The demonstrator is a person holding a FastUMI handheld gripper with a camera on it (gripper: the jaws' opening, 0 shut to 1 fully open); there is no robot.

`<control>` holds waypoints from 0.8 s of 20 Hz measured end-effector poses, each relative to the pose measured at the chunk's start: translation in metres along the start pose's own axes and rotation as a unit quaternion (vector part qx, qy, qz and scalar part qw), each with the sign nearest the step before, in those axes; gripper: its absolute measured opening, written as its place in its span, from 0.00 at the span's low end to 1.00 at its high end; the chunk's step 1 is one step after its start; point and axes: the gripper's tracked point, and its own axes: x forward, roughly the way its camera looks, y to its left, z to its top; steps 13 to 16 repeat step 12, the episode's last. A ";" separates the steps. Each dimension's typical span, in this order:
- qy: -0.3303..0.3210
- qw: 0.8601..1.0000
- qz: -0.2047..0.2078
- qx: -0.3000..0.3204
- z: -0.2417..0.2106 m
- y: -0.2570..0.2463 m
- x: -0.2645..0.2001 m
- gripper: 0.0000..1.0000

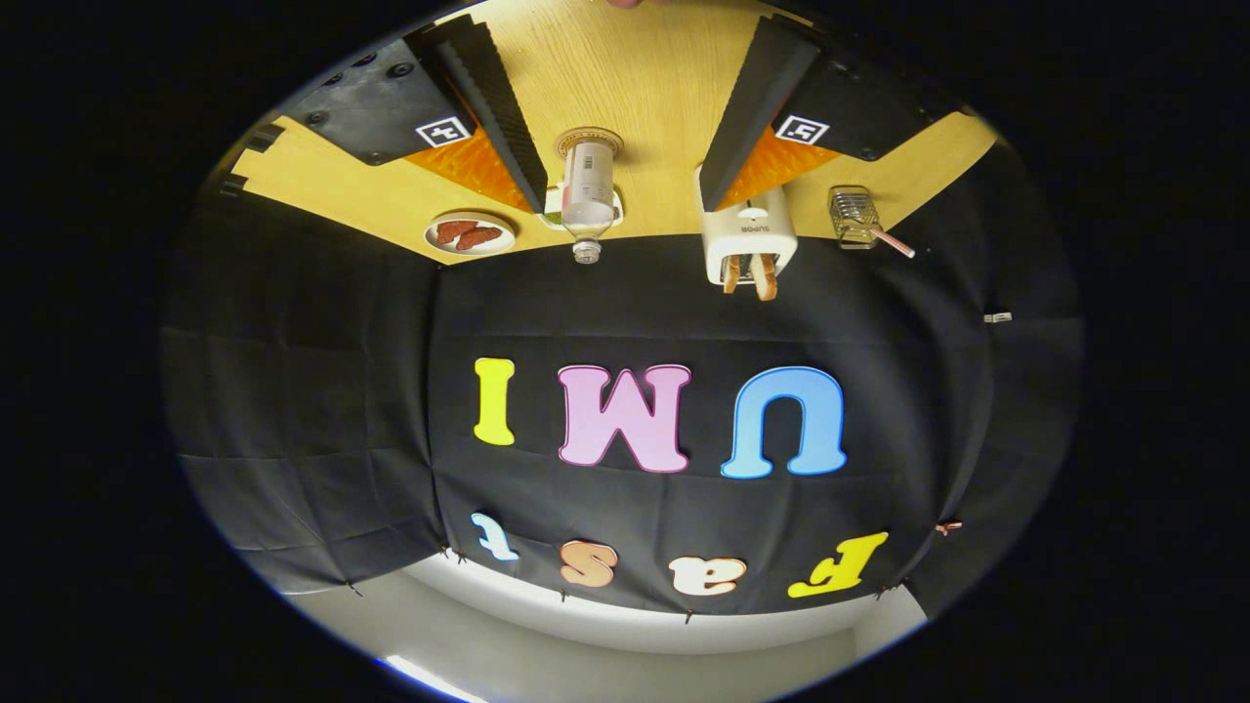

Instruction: Take the bottle from table, then pour the juice into the cup, finally place the bottle on the coaster

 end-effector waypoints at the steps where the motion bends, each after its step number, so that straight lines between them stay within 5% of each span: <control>1: -0.001 1.000 0.004 0.001 0.005 0.003 -0.005 0.97; 8: -0.020 0.999 0.044 0.016 0.045 0.014 -0.034 0.97; 16: -0.026 0.998 0.044 0.028 0.051 0.002 -0.040 0.96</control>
